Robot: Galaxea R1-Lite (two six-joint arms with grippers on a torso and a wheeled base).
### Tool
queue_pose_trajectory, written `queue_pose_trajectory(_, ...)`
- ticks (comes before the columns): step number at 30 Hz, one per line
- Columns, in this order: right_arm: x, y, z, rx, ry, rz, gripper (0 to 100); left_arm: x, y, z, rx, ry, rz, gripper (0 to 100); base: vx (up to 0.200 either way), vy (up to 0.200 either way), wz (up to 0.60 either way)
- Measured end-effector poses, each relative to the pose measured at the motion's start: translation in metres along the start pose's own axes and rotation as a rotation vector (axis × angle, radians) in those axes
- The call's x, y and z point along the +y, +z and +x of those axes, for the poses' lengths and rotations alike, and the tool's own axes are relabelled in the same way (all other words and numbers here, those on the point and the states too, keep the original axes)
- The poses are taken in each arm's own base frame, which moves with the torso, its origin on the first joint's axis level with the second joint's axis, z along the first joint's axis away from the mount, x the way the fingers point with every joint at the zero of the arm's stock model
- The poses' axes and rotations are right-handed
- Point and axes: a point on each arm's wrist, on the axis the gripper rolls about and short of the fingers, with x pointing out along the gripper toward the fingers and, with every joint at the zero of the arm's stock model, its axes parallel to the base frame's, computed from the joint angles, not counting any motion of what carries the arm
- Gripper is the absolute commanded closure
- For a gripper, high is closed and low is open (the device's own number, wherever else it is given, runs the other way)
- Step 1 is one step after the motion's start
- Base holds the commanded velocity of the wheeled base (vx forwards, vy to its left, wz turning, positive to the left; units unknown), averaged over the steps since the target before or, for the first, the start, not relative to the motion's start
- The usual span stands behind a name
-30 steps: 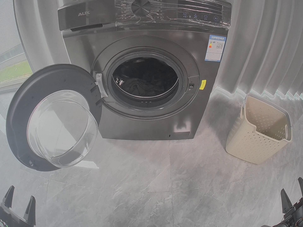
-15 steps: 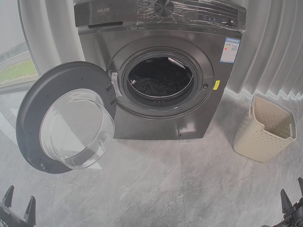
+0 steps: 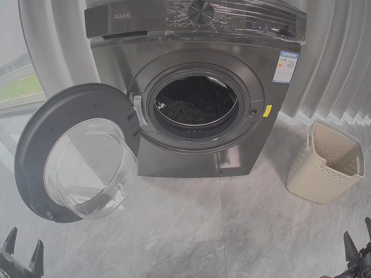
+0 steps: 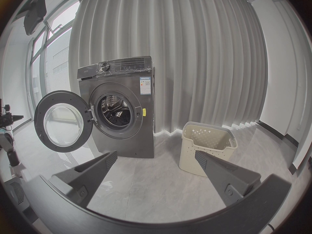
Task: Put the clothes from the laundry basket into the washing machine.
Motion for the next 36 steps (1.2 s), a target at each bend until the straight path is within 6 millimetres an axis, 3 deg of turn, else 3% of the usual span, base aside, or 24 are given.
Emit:
queue_pose_trajectory(3, 0.0, 0.0, 0.0, 0.0, 0.0, 0.0, 0, 0.0, 0.0, 0.0, 0.0, -0.001, -0.004, 0, 0.0, 0.0, 0.0)
queue_pose_trajectory(15, 0.0, 0.0, 0.0, 0.0, 0.0, 0.0, 0, -0.0001, 0.0001, 0.0, -0.001, -0.002, -0.01, 0, 0.0, 0.2, 0.0)
queue_pose_trajectory(26, 0.0, 0.0, 0.0, 0.0, -0.001, 0.0, 0, 0.0, 0.0, 0.0, 0.0, -0.002, -0.008, 0, 0.0, 0.0, 0.0)
queue_pose_trajectory(32, 0.0, 0.0, 0.0, 0.0, -0.003, 0.001, 0, -0.0001, 0.0, 0.0, 0.0, -0.002, -0.003, 0, 0.0, 0.0, 0.6)
queue_pose_trajectory(36, 0.0, 0.0, 0.0, 0.0, -0.001, 0.001, 0, 0.0, 0.0001, 0.0, -0.001, 0.001, 0.002, 0, 0.0, 0.0, 0.0)
